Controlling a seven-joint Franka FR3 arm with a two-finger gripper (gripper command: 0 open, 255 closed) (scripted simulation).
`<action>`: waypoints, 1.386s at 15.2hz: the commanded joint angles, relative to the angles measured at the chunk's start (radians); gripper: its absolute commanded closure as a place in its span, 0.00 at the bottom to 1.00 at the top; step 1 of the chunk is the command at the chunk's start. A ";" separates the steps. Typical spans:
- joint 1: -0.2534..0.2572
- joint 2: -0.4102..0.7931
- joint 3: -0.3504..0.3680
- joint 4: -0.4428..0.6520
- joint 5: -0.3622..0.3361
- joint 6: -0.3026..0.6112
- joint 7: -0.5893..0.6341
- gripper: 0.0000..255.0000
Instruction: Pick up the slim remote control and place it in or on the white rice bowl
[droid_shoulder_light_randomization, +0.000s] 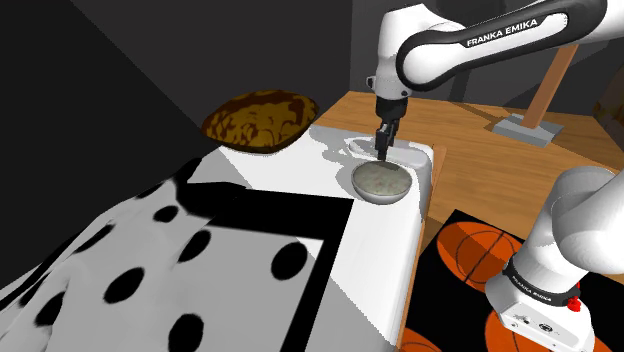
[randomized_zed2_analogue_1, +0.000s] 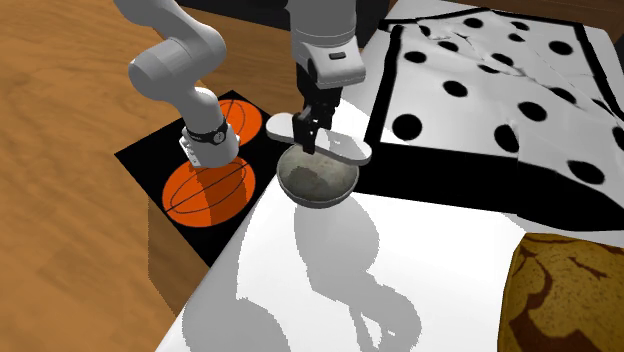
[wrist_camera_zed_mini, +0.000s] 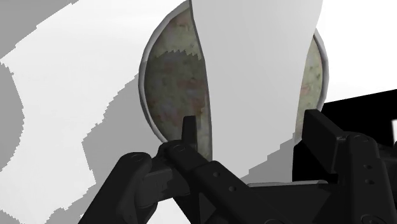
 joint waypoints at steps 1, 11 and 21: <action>0.000 0.007 -0.001 -0.024 -0.001 0.032 0.000 1.00; -0.001 0.043 -0.003 -0.107 -0.002 0.151 0.002 1.00; -0.001 0.043 -0.003 -0.107 -0.002 0.151 0.002 0.00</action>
